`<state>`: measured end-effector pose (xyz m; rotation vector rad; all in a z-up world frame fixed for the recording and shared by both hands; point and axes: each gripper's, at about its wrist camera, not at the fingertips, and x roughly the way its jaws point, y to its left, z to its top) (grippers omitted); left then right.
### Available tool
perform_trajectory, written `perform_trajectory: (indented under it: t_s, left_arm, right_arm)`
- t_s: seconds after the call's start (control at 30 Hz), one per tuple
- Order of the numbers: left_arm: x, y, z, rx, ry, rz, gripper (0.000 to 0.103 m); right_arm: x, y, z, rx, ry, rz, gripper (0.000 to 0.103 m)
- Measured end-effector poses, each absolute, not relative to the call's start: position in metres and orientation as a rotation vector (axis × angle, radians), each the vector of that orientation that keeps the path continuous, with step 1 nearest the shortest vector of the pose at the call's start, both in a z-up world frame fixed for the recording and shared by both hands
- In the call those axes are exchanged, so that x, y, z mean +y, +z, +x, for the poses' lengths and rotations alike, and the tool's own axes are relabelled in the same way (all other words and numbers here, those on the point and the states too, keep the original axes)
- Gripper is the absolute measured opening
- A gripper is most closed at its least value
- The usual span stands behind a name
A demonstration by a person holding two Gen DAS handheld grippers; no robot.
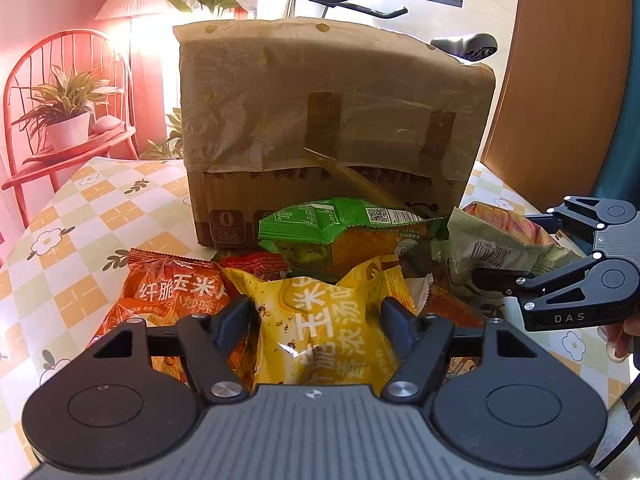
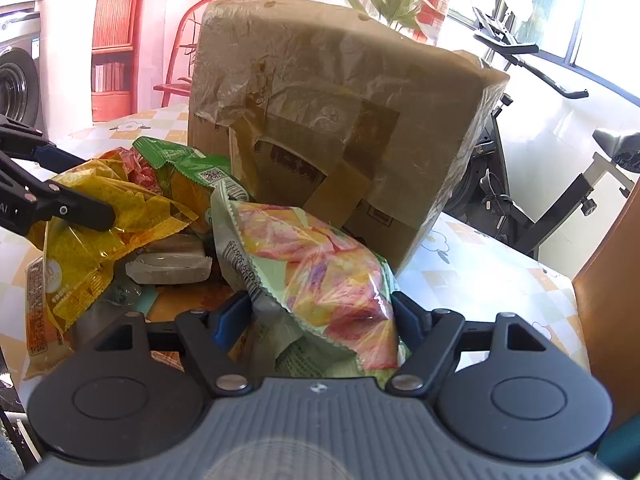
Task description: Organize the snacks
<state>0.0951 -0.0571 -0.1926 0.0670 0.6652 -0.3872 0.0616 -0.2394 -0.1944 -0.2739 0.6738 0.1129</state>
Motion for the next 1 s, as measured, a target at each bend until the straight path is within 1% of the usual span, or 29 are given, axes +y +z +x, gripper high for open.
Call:
perform_trajectory:
  t_s: [0.17, 0.5, 0.67, 0.9, 1.0]
  left_arm:
    - [-0.056, -0.188, 0.09, 0.643, -0.39, 0.059, 0.069]
    - [-0.051, -0.166, 0.085, 0.575, -0.371, 0.039, 0.068]
    - [-0.048, -0.159, 0.083, 0.553, -0.359, 0.027, 0.067]
    - [-0.046, -0.156, 0.077, 0.533, -0.355, 0.028, 0.067]
    - [-0.046, -0.157, 0.076, 0.53, -0.347, 0.033, 0.067]
  right_arm:
    - [-0.241, -0.187, 0.054, 0.668, 0.092, -0.262, 0.072]
    - [-0.241, -0.17, 0.037, 0.645, 0.05, -0.256, 0.067]
    - [-0.238, -0.164, 0.032, 0.642, 0.04, -0.261, 0.062]
    - [-0.238, -0.166, 0.034, 0.657, 0.024, -0.249, 0.061]
    - [-0.237, -0.17, 0.036, 0.66, 0.002, -0.25, 0.063]
